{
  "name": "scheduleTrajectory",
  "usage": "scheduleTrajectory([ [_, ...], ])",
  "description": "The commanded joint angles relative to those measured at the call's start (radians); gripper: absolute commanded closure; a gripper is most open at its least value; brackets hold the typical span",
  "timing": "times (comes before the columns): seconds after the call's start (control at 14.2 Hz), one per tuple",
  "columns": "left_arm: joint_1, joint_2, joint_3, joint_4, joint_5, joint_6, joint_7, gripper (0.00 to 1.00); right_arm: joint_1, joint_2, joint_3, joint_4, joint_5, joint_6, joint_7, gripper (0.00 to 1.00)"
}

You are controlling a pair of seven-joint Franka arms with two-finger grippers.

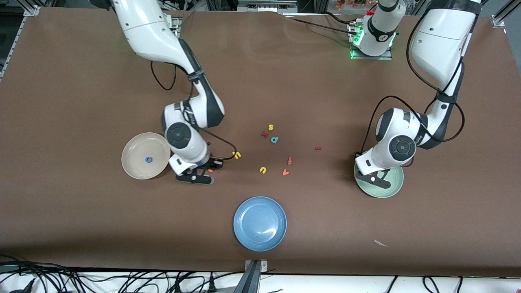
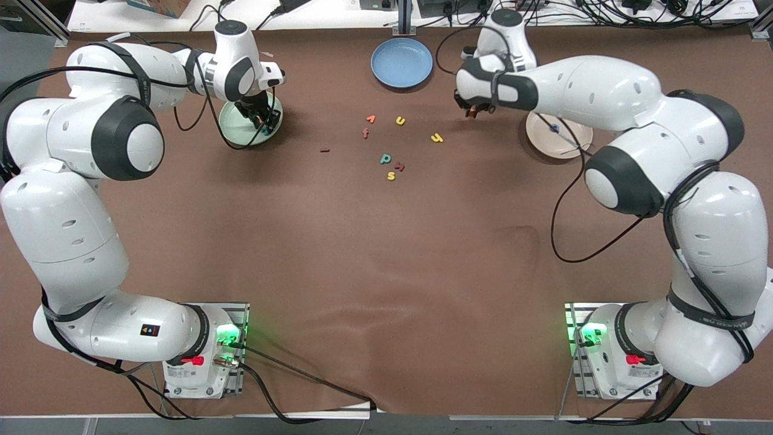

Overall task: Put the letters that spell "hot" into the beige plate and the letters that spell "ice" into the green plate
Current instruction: 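Release the c on the green plate while the right gripper carries 3, then drop the orange 3 on the beige plate while the left gripper reaches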

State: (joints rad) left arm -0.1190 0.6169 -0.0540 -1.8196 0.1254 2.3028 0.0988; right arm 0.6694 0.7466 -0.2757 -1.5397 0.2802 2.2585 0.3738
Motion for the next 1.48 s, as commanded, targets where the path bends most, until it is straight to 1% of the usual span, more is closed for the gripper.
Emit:
scheduleTrajectory([
  [0.0, 0.010, -0.078, -0.007, -0.003, 0.031, -0.064, 0.000, 0.00, -0.010, -0.102, -0.043, -0.095, 0.025, -0.056, -0.154, 0.98],
  [0.21, -0.011, -0.140, -0.026, 0.028, 0.017, -0.196, -0.028, 0.00, -0.010, -0.214, -0.127, -0.261, 0.028, -0.054, -0.379, 0.97],
  [0.28, -0.011, -0.146, -0.053, 0.029, 0.017, -0.209, -0.031, 0.00, -0.010, -0.242, -0.154, -0.313, 0.028, -0.048, -0.433, 0.96],
  [0.42, -0.019, -0.141, -0.111, 0.029, 0.020, -0.209, -0.007, 0.00, -0.010, -0.259, -0.194, -0.373, 0.030, -0.040, -0.512, 0.96],
  [0.56, -0.021, -0.138, -0.179, 0.028, 0.025, -0.209, -0.005, 0.00, -0.010, -0.266, -0.211, -0.423, 0.031, -0.010, -0.530, 0.95],
  [0.63, -0.021, -0.132, -0.203, 0.028, 0.031, -0.207, 0.012, 0.00, -0.010, -0.276, -0.212, -0.456, 0.031, 0.027, -0.539, 0.91],
  [0.7, -0.021, -0.120, -0.222, 0.028, 0.031, -0.203, 0.039, 0.00, -0.010, -0.277, -0.212, -0.477, 0.031, 0.054, -0.536, 0.63],
  [0.77, -0.021, -0.108, -0.233, 0.028, 0.033, -0.195, 0.077, 0.00, -0.011, -0.277, -0.212, -0.479, 0.034, 0.055, -0.535, 0.23],
  [0.85, -0.022, -0.091, -0.239, 0.025, 0.033, -0.175, 0.134, 0.00, -0.013, -0.279, -0.212, -0.476, 0.039, 0.050, -0.533, 0.00],
  [1.06, -0.030, -0.042, -0.244, 0.011, 0.034, -0.088, 0.309, 0.00, -0.008, -0.288, -0.197, -0.441, 0.039, 0.021, -0.510, 0.00],
  [1.2, -0.042, -0.022, -0.244, 0.002, 0.052, -0.045, 0.372, 0.01, 0.001, -0.286, -0.150, -0.410, 0.039, 0.013, -0.454, 0.00],
  [1.27, -0.056, -0.016, -0.244, -0.004, 0.087, -0.016, 0.377, 0.07, 0.003, -0.282, -0.117, -0.392, 0.039, 0.013, -0.428, 0.00],
  [1.41, -0.062, 0.010, -0.244, -0.013, 0.138, 0.021, 0.377, 0.15, 0.010, -0.277, -0.085, -0.359, 0.036, 0.013, -0.400, 0.00],
])
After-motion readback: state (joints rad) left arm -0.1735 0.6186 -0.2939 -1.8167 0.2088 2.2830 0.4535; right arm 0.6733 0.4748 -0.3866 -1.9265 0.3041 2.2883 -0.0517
